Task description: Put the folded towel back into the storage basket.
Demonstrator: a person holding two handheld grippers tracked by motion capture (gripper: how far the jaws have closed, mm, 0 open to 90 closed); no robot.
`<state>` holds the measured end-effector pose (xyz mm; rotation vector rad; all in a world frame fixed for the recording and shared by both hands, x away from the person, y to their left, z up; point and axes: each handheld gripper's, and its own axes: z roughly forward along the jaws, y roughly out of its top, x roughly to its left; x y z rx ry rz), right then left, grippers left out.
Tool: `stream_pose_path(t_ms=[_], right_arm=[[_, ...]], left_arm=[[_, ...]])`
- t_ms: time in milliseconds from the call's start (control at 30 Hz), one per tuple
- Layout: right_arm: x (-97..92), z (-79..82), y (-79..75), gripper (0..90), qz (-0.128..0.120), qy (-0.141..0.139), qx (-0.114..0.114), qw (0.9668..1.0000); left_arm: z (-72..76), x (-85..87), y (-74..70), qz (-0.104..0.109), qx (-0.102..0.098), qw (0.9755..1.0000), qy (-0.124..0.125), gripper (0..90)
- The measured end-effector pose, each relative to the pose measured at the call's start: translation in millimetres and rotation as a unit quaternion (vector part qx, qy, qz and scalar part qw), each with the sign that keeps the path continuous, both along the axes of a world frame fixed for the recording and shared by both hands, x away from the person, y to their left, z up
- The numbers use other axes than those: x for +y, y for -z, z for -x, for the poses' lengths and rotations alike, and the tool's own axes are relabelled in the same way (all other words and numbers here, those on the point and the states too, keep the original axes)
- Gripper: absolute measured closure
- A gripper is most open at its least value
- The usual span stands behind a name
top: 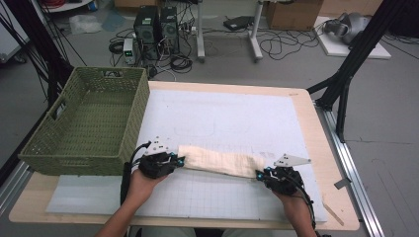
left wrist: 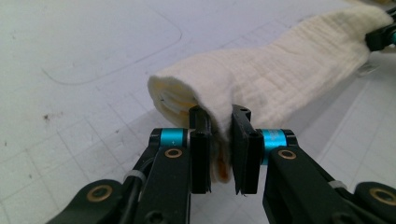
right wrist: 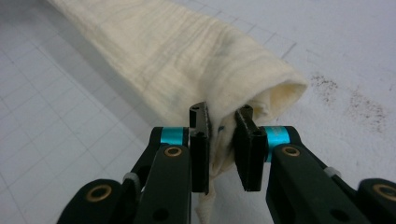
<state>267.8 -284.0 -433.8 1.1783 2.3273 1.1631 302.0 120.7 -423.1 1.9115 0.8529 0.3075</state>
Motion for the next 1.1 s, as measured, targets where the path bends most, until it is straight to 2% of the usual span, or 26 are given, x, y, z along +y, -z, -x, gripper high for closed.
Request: stream_pose_path(t_ms=[167, 667, 900, 1100], right_arm=[[-2.8, -0.5, -5.5, 78.0, -0.009, 0.003, -0.01, 0.9999], [-1.2, -10.0, -22.8, 78.1, -0.006, 0.002, -0.043, 0.9991], [8.9, -22.3, -42.2, 78.1, -0.007, -0.005, -0.063, 0.998], [23.2, -37.3, -65.8, 78.3, 0.006, -0.016, -0.082, 0.9965]], left_arm=[[1.8, 2.8, -9.6, 0.013, -0.012, 0.9998, 0.002, 78.9], [6.1, 4.3, -36.2, 0.029, -0.042, 0.9987, 0.005, 78.9], [6.1, 12.9, -56.9, 0.029, -0.058, 0.9979, 0.003, 78.9], [9.4, 21.1, -74.1, 0.028, -0.075, 0.9968, -0.002, 78.9]])
